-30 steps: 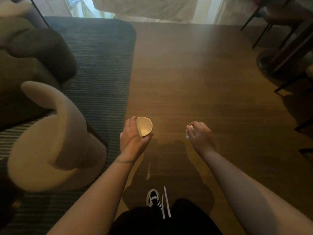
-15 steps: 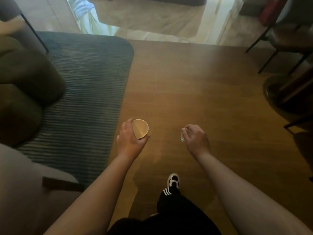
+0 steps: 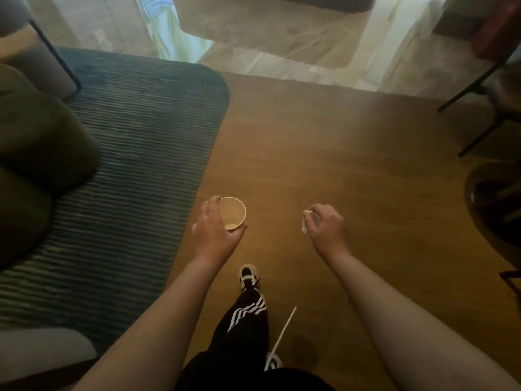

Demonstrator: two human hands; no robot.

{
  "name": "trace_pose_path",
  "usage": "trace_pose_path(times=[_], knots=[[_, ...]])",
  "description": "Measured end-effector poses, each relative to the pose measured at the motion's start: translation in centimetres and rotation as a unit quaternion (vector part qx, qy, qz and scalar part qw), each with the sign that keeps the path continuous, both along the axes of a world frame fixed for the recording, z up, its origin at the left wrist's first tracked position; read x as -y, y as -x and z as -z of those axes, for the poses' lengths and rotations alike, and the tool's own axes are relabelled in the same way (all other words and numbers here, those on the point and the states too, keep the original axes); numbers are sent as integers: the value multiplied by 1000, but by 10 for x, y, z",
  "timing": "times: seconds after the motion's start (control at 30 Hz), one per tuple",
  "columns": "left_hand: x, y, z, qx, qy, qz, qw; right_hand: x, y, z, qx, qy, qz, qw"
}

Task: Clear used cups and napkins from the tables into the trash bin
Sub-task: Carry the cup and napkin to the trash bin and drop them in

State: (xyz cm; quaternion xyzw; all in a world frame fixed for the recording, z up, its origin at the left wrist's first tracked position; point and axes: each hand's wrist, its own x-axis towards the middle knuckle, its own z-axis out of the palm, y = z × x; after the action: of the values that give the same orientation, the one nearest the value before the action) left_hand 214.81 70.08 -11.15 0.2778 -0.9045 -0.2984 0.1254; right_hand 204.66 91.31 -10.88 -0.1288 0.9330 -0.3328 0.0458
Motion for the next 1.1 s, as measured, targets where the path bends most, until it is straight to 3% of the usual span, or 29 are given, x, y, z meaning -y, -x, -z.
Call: trace_pose_path(times=[0.23, 0.5, 0.77, 1.1], knots=[[62, 163, 16, 2, 3, -16, 1000, 63, 162, 18, 3, -8, -12, 1000], [141, 341, -5, 24, 21, -13, 999, 139, 344, -8, -1, -20, 6, 1000], [176, 516, -1, 16, 22, -7, 1000, 184, 516, -1, 13, -3, 6, 1000], [215, 777, 5, 23, 34, -57, 998, 222, 799, -1, 6, -10, -43, 999]])
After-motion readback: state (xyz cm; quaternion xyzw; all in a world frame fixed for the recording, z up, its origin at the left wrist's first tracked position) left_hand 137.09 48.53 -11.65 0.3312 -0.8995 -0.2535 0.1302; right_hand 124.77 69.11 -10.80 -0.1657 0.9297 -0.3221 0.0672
